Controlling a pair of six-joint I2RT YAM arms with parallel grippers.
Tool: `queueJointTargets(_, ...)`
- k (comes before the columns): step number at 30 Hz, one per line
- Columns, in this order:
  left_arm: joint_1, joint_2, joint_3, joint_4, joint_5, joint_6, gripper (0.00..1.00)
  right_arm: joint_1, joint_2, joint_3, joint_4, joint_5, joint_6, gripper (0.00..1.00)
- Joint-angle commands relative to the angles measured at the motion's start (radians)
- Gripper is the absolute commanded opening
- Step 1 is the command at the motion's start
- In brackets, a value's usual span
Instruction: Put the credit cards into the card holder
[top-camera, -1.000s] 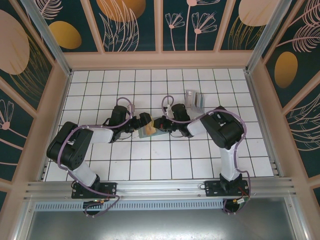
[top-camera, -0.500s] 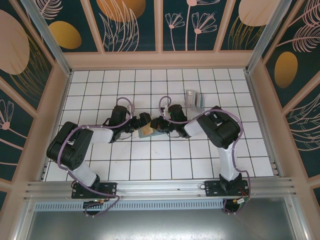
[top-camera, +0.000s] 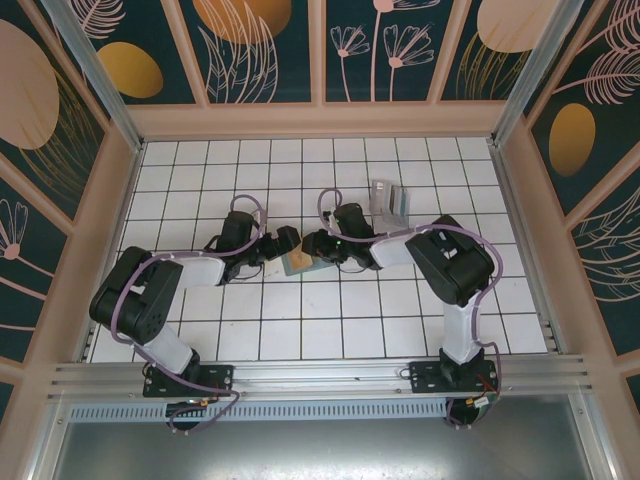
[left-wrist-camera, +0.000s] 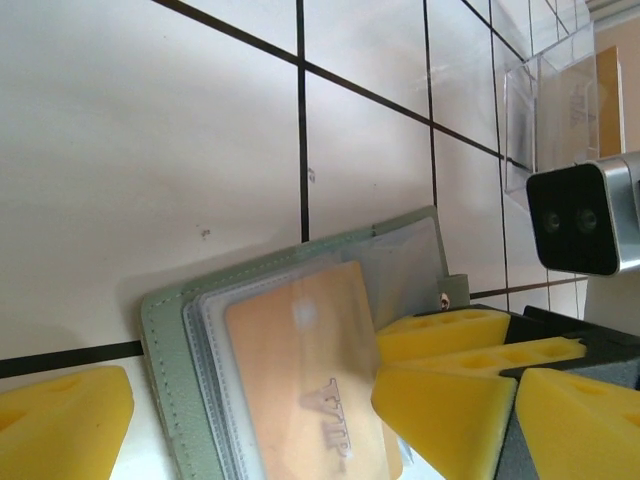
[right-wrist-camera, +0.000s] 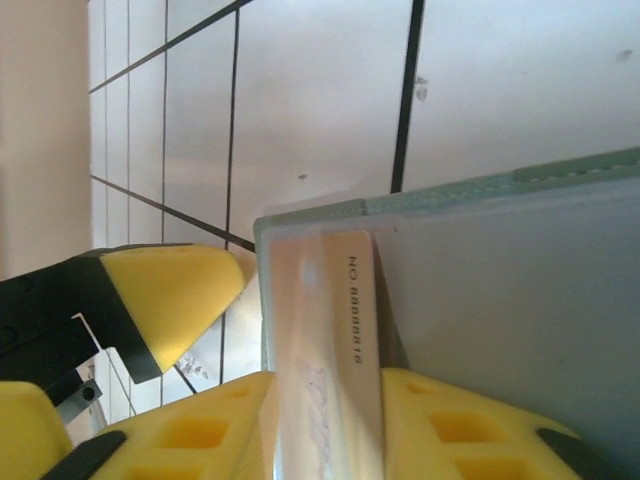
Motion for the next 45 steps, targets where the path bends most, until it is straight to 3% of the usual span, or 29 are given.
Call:
queueJointTargets(1, 0.004, -0.007, -0.014, -0.135, -0.056, 0.026, 0.99, -0.004, -0.026, 0.009, -0.082, 0.050, -0.037, 0.28)
queueJointTargets(14, 0.004, 0.006, -0.025, -0.090, -0.014, -0.006, 0.99, 0.022, -0.017, 0.014, -0.073, 0.072, -0.032, 0.11)
queueJointTargets(26, 0.004, 0.045, -0.003, -0.065, 0.022, -0.017, 0.99, 0.075, 0.014, 0.024, 0.002, 0.084, 0.041, 0.12)
queueJointTargets(36, 0.004, 0.031, -0.003, -0.078, 0.005, -0.004, 0.99, 0.075, -0.041, 0.017, -0.106, 0.181, -0.008, 0.25)
queueJointTargets(41, 0.004, 0.037, -0.013, -0.064, 0.004, -0.006, 0.99, 0.077, -0.062, 0.014, -0.132, 0.210, -0.036, 0.19)
queueJointTargets(45, 0.004, 0.062, -0.012, -0.046, 0.016, -0.015, 0.99, 0.083, -0.065, 0.013, -0.145, 0.238, -0.038, 0.21)
